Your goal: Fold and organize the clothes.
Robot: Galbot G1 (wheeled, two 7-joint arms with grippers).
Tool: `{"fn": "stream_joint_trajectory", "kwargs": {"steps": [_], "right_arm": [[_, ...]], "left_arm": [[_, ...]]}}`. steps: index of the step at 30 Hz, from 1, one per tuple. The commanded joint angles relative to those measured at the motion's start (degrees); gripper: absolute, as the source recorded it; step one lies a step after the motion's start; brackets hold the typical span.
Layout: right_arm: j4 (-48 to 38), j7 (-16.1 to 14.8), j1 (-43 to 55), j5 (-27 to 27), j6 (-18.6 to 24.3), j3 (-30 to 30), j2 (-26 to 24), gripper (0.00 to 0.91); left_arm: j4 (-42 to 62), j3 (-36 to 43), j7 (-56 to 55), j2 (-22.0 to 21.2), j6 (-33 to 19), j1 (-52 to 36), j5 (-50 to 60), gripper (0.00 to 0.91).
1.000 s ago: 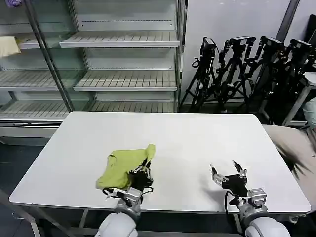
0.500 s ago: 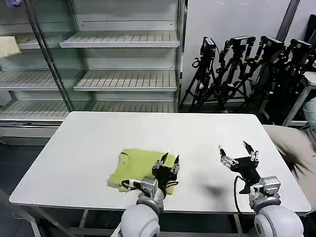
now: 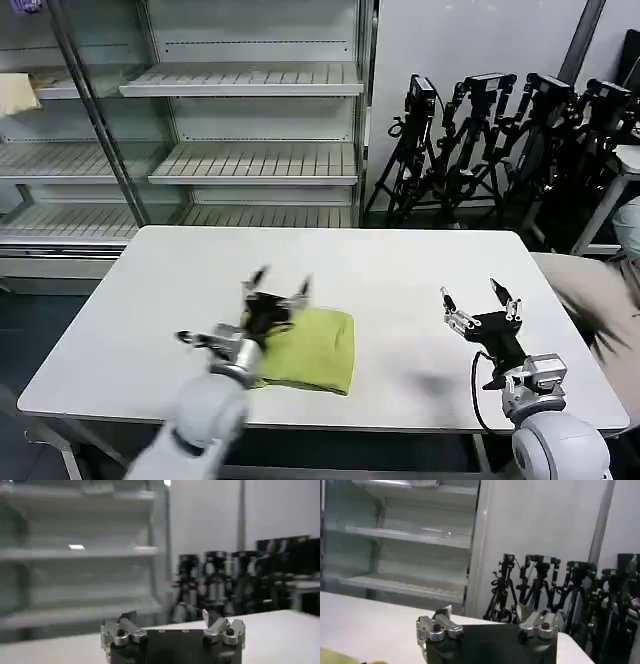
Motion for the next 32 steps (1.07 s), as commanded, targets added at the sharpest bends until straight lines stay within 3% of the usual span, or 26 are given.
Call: {"fn": "stream_joint_trajectory", "kwargs": {"steps": [1, 7, 10, 13, 17, 20, 28, 32], "right_arm": [[-0.81, 0.37, 2.38, -2.43, 0.66, -3.97, 1.74, 0.907], [0.07, -1.57, 0.72, -8.39, -0.11, -2.97, 2.15, 0.907], [0.25, -1.11, -0.34, -11.97, 4.20, -2.69, 2.72, 0.907], [0.48, 1.86, -0.54, -16.23, 8.11, -2.64, 4.08, 0.907], [1.75, 2.12, -1.27, -16.24, 8.13, -2.14, 4.51, 0.907], [3.49, 2.54, -2.68, -12.58, 6.37, -2.78, 4.17, 0.907], [1.83, 2.25, -1.44, -12.54, 6.50, -2.66, 3.96, 0.907], [0.70, -0.25, -1.78, -14.10, 6.61, -2.74, 4.63, 0.907]], "left_arm": [[7.65, -31.12, 18.54, 14.53, -17.29, 9.46, 0.54, 0.907], [6.09, -28.93, 18.45, 12.01, -18.70, 10.33, 2.09, 0.907], [5.26, -27.25, 17.66, 11.97, -19.15, 10.20, 5.53, 0.907], [3.97, -26.30, 16.68, 11.98, -20.16, 10.87, 8.79, 0.907], [2.21, -25.72, 16.16, 11.83, -21.11, 11.90, 10.60, 0.907], [0.71, -25.43, 15.91, 12.35, -21.68, 13.30, 11.71, 0.907], [-2.40, -23.40, 12.09, 14.49, -22.69, 16.16, 11.68, 0.907], [-2.38, -22.34, 11.23, 14.75, -22.03, 16.51, 12.27, 0.907]]}}
